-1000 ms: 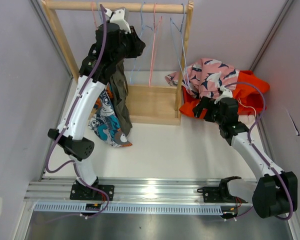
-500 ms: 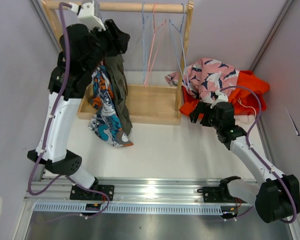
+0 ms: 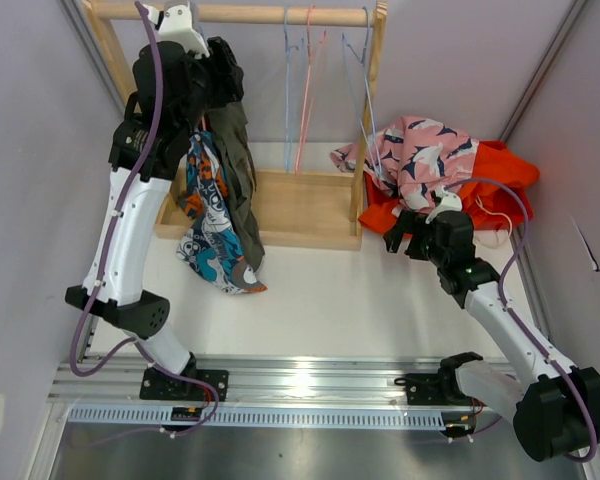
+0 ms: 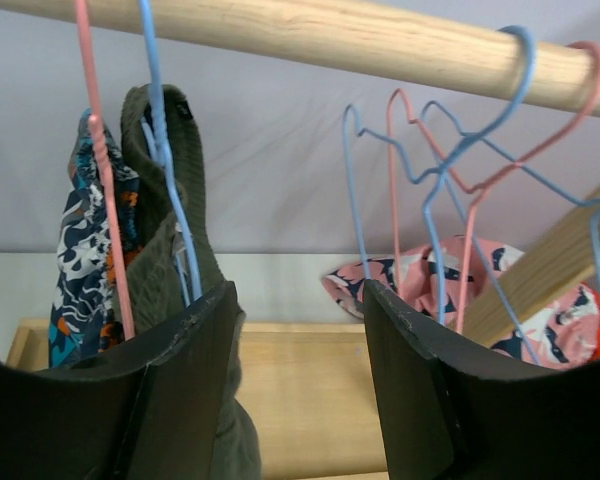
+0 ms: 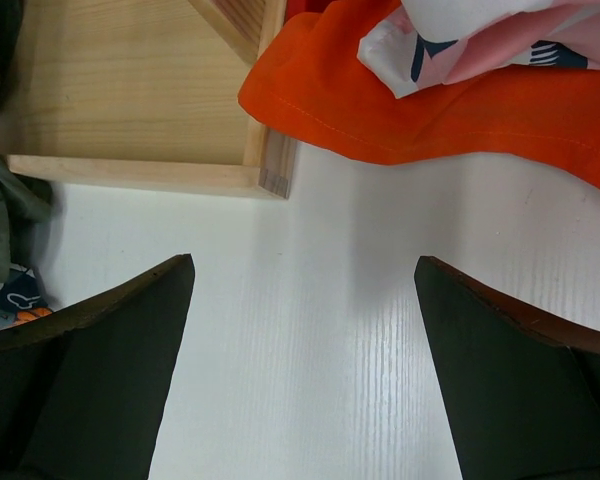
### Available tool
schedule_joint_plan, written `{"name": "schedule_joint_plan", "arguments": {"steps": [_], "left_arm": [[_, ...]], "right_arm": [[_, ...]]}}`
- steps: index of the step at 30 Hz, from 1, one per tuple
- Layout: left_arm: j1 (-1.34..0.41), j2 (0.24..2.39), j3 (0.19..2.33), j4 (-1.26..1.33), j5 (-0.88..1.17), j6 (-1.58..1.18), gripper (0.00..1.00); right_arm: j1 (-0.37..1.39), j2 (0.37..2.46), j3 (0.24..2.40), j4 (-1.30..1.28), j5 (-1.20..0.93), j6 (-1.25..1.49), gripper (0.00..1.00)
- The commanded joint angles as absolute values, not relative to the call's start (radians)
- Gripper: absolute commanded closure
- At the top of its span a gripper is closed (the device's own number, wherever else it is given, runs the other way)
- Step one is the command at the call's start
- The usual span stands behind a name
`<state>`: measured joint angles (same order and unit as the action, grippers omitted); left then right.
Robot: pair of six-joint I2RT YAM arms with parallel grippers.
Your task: Remove the shorts from the hanger
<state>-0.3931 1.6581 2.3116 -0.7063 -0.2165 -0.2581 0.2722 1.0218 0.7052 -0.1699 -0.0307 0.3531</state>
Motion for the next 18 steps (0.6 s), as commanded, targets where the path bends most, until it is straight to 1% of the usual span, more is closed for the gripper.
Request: {"name": "schedule_joint_plan", "arguments": {"steps": [1, 18], "left_arm": [[-0.364, 1.672, 2.352, -0.690, -0.238, -0.229, 0.41], [-0.315, 1.743, 2.344, -0.680, -0.247, -0.213, 0.41]], "right_arm": [[0.275, 0.991, 0.698, -0.190, -0.009, 0.331, 0.01], [0.275, 0.999, 0.700, -0.192, -0.011, 0.334, 0.01]]}}
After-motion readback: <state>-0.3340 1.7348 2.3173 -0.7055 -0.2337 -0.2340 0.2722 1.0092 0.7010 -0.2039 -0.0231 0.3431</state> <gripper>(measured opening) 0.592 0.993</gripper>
